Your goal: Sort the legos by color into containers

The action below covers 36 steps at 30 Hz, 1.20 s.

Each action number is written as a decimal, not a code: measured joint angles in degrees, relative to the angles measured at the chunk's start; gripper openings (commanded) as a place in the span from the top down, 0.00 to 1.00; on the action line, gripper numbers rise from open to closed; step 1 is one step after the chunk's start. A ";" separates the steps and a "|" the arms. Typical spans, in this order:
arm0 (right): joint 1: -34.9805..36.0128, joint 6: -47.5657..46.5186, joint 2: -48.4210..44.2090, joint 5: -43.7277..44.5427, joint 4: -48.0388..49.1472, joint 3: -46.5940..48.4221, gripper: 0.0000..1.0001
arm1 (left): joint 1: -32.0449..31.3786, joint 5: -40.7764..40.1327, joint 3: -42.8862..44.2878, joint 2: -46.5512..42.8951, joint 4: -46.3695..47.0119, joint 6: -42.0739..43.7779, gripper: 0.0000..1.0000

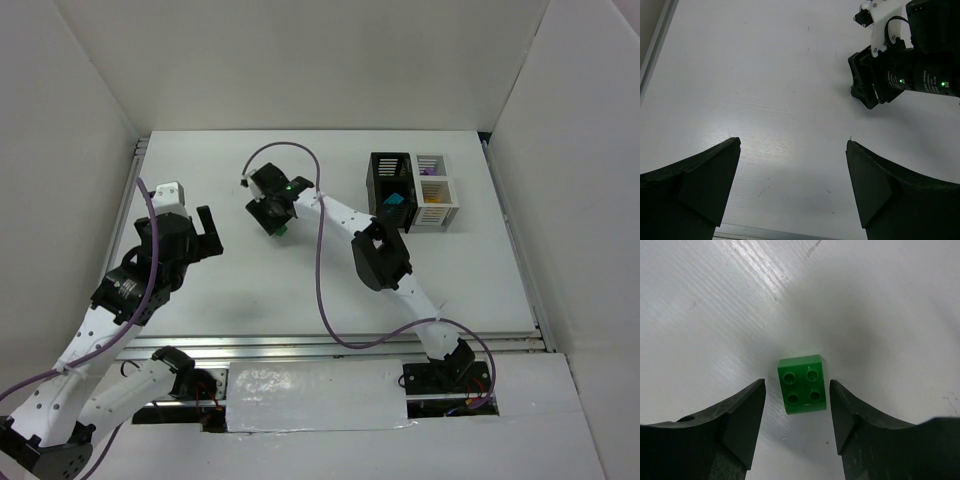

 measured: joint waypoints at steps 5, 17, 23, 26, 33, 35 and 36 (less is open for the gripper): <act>0.02 0.15 0.07 -1.09 -0.63 0.57 0.46 | 0.02 0.09 0.00 -0.04 0.04 0.09 0.00; 0.02 1.33 0.33 -2.01 -4.63 0.57 0.65 | 0.00 0.72 0.00 -0.22 0.07 0.26 0.00; 0.00 1.92 0.33 -2.38 -4.81 0.57 0.81 | 0.00 0.87 0.00 -0.85 0.07 0.28 0.01; 0.00 2.21 0.33 -2.47 -4.52 0.37 1.00 | 0.02 0.87 0.00 -0.90 0.09 0.31 0.01; -0.09 4.85 -6.78 -3.50 2.89 -12.28 1.00 | 0.02 0.90 0.00 -0.90 0.09 0.31 0.00; -0.09 6.05 -11.91 -3.50 5.35 -19.19 1.00 | 0.02 0.90 0.00 -0.92 0.09 0.33 0.01; -0.09 6.54 -15.17 -3.28 5.75 -22.23 1.00 | 0.02 0.90 0.00 -0.92 0.09 0.33 0.00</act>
